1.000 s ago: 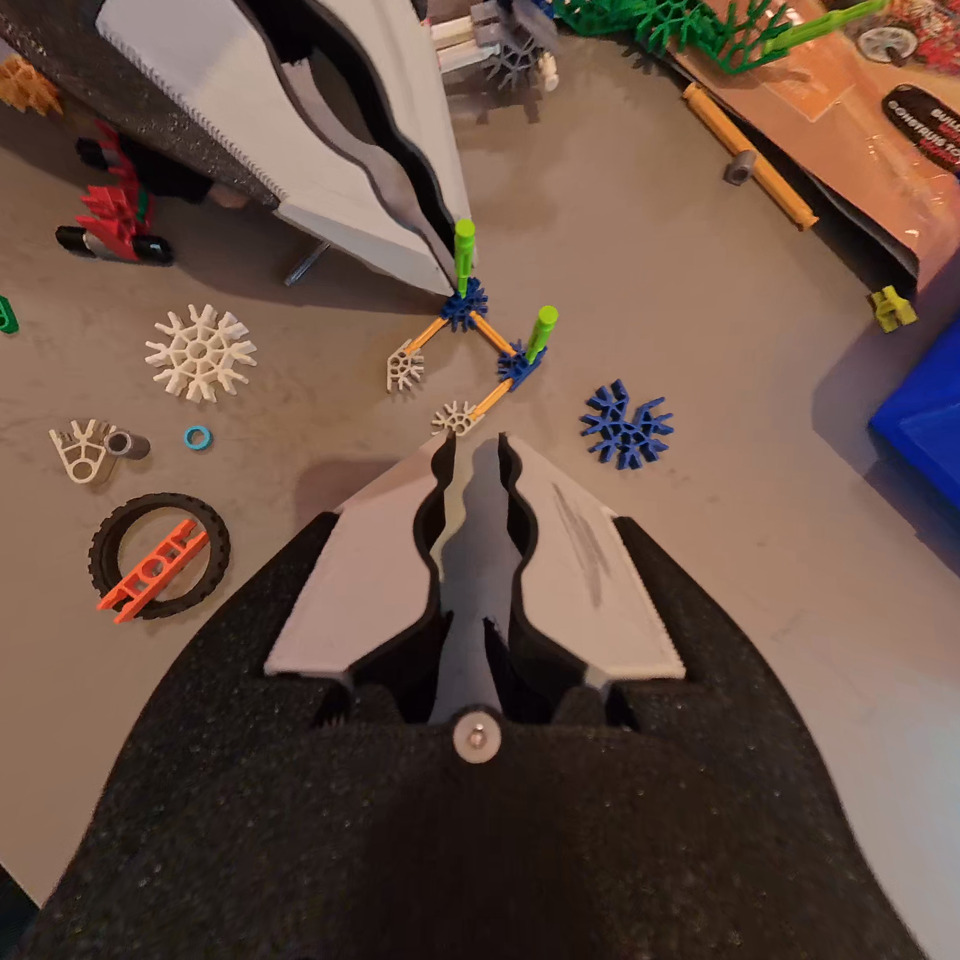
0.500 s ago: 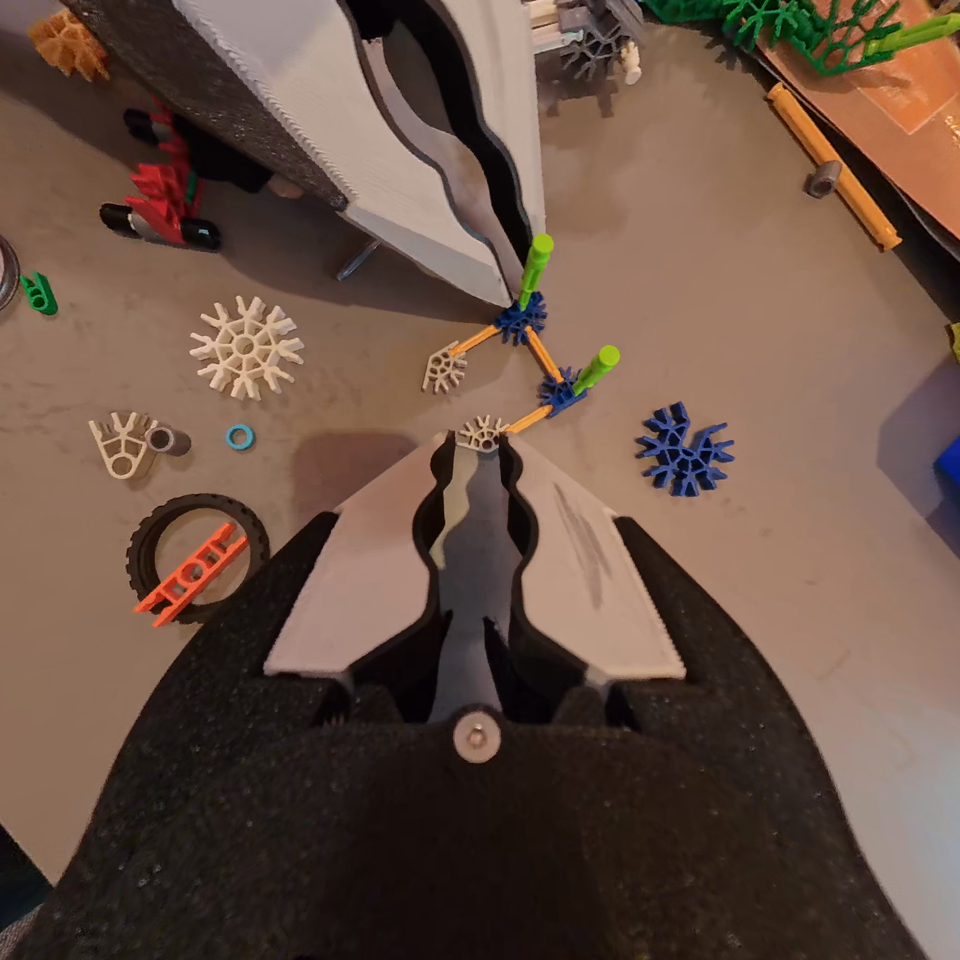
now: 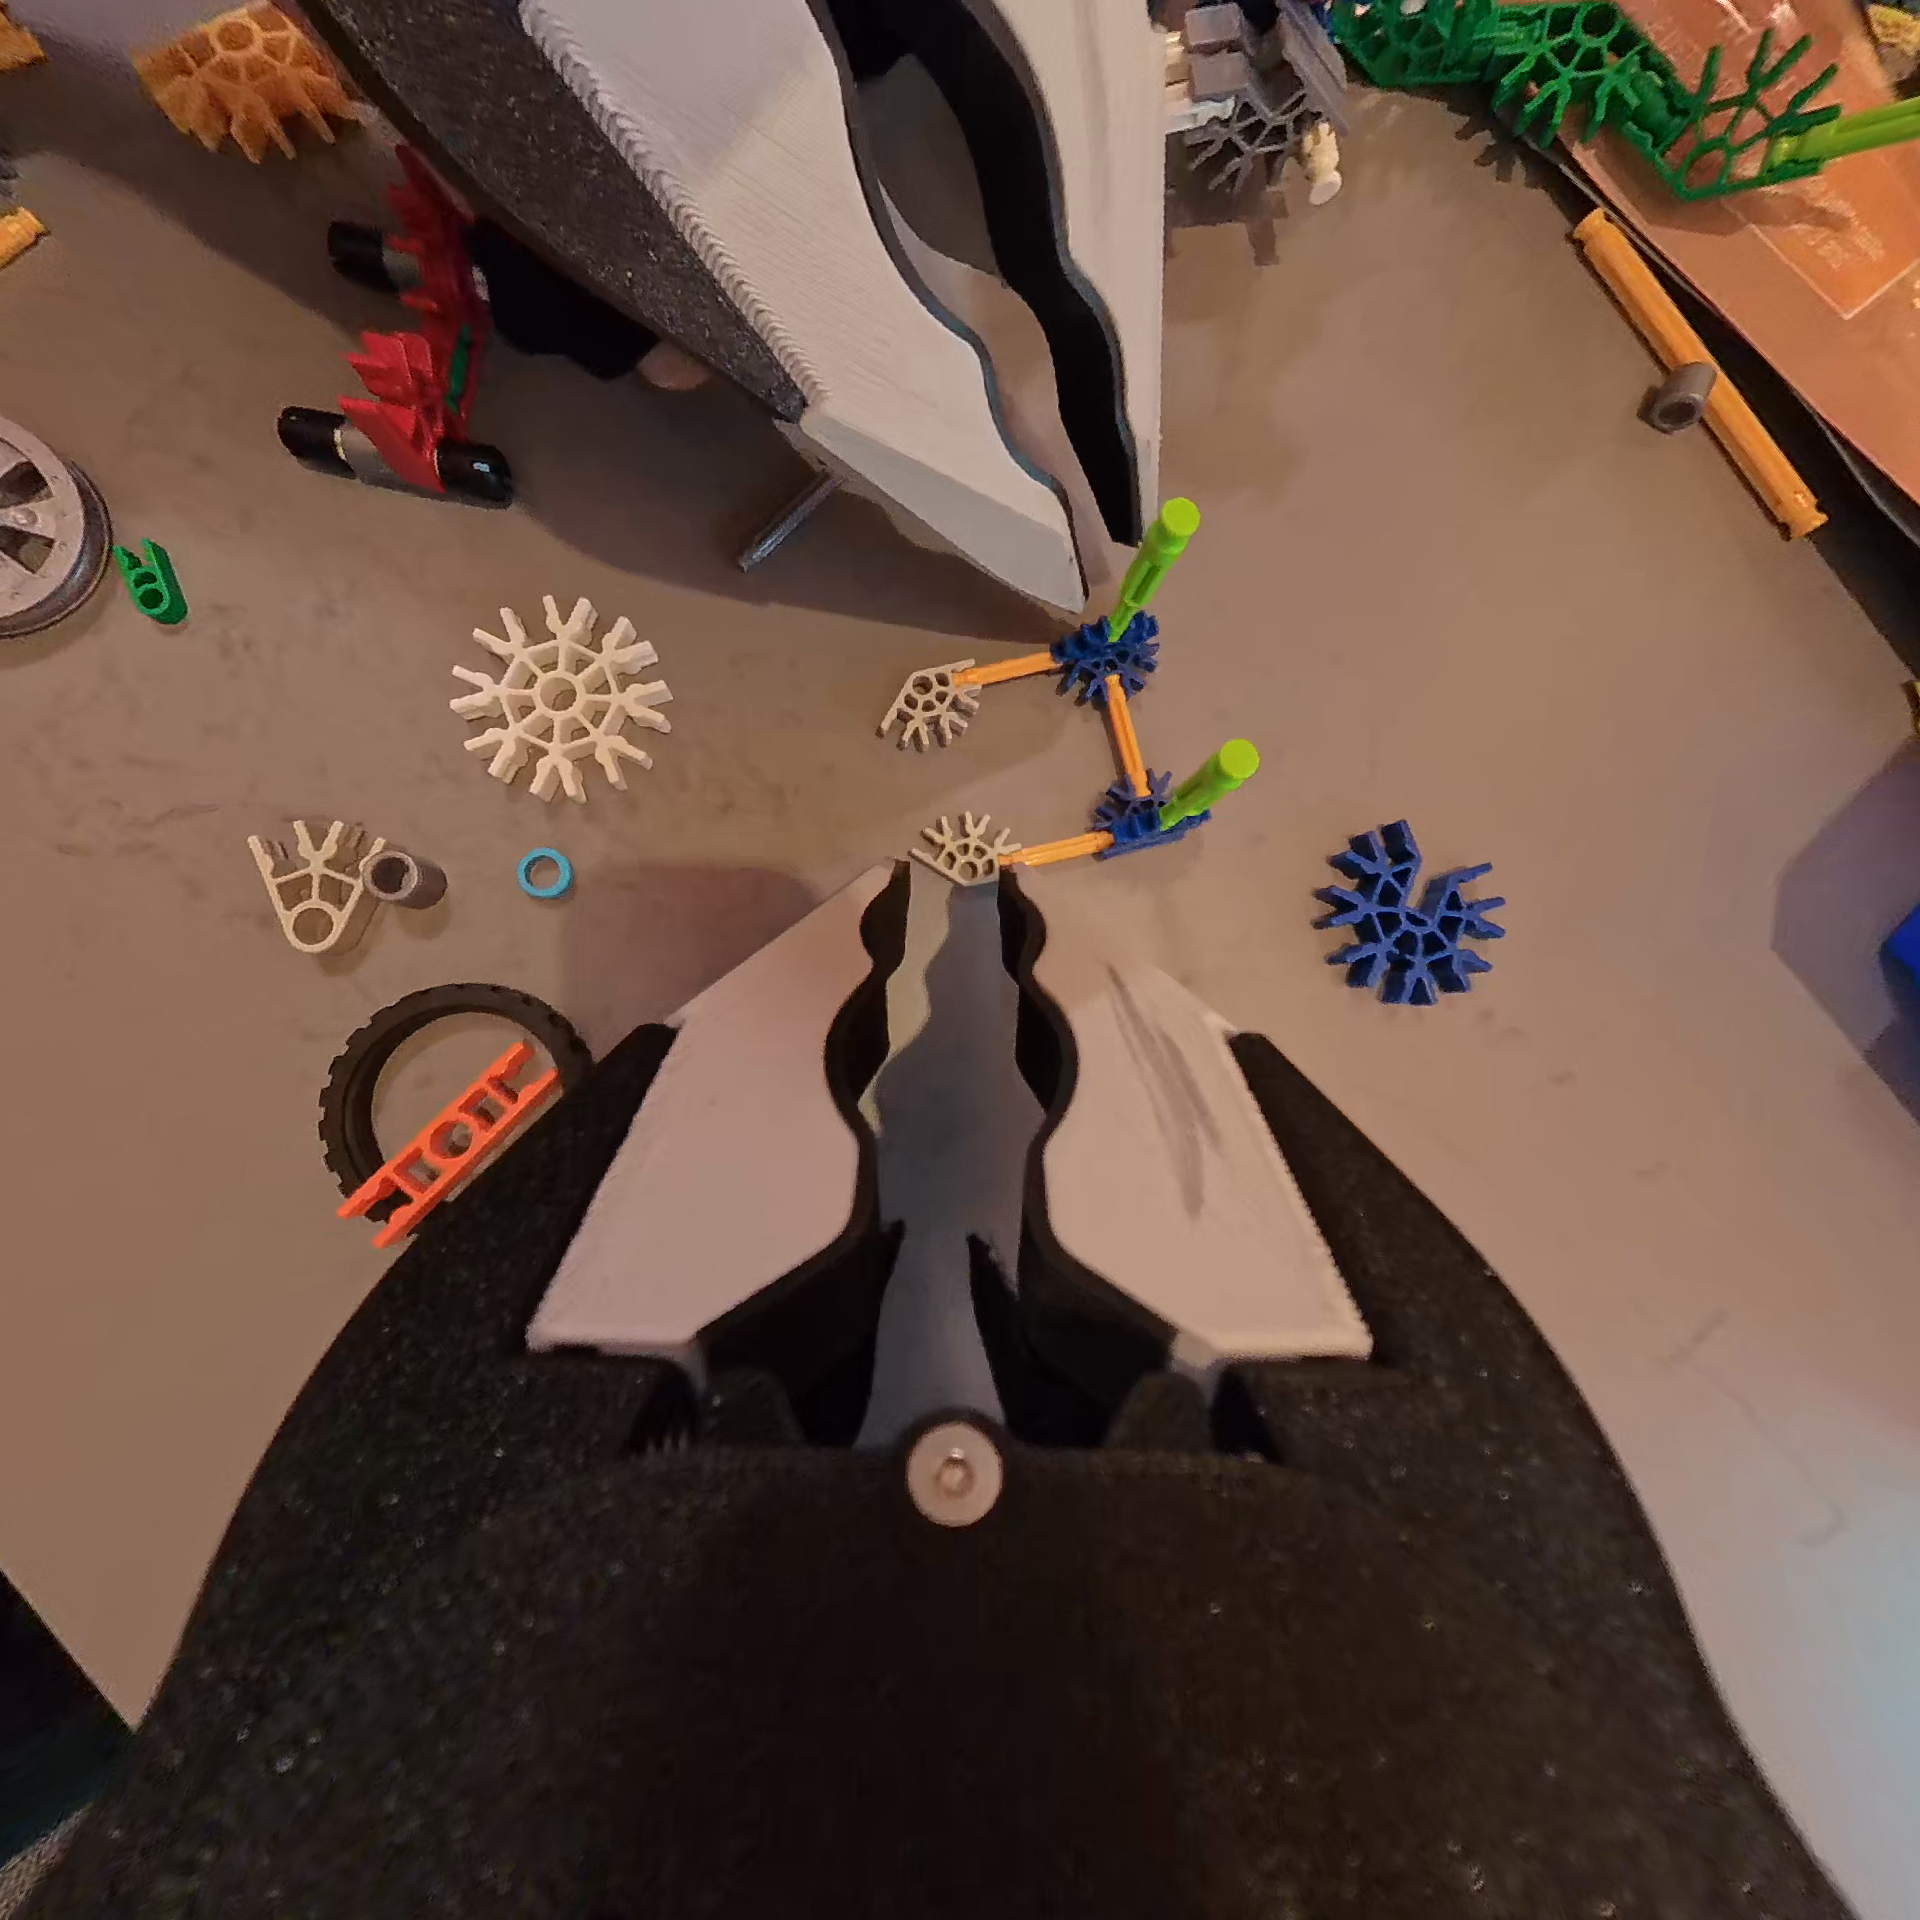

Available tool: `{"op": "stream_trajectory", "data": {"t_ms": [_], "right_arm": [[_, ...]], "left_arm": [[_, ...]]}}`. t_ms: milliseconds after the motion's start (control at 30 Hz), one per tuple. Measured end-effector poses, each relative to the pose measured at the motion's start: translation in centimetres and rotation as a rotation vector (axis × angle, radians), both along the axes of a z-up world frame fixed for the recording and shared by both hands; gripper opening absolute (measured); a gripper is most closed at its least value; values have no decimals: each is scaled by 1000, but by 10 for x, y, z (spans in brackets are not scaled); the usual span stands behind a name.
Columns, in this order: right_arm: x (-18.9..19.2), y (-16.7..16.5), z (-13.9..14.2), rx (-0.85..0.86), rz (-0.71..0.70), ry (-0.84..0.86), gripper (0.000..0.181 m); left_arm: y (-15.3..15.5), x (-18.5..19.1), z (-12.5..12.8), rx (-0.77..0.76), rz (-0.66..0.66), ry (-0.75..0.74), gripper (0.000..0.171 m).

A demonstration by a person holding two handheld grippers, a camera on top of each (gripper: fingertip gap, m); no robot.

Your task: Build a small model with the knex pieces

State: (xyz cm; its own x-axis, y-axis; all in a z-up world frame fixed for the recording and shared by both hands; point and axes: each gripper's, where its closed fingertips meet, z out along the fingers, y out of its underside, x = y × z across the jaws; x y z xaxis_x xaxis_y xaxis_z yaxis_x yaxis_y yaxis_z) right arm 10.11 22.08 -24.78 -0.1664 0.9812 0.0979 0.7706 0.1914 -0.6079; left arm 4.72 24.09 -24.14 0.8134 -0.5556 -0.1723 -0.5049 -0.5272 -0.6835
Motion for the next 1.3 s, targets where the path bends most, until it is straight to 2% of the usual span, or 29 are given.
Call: {"op": "stream_trajectory", "data": {"t_ms": [300, 500, 633, 1300], "right_arm": [[13, 19, 11, 15, -83, 66, 22], [13, 33, 21, 34, -132, 139, 22], [14, 39, 16, 8, -162, 143, 22], [-16, 41, 7, -15, -142, 154, 29]], "left_arm": [[-8, -8, 15, 30, 3, 55, 11], [-26, -15, 24, 54, 19, 52, 11], [-39, -21, 24, 62, 33, 62, 11], [-75, -40, 26, 108, 77, 68, 13]]}}
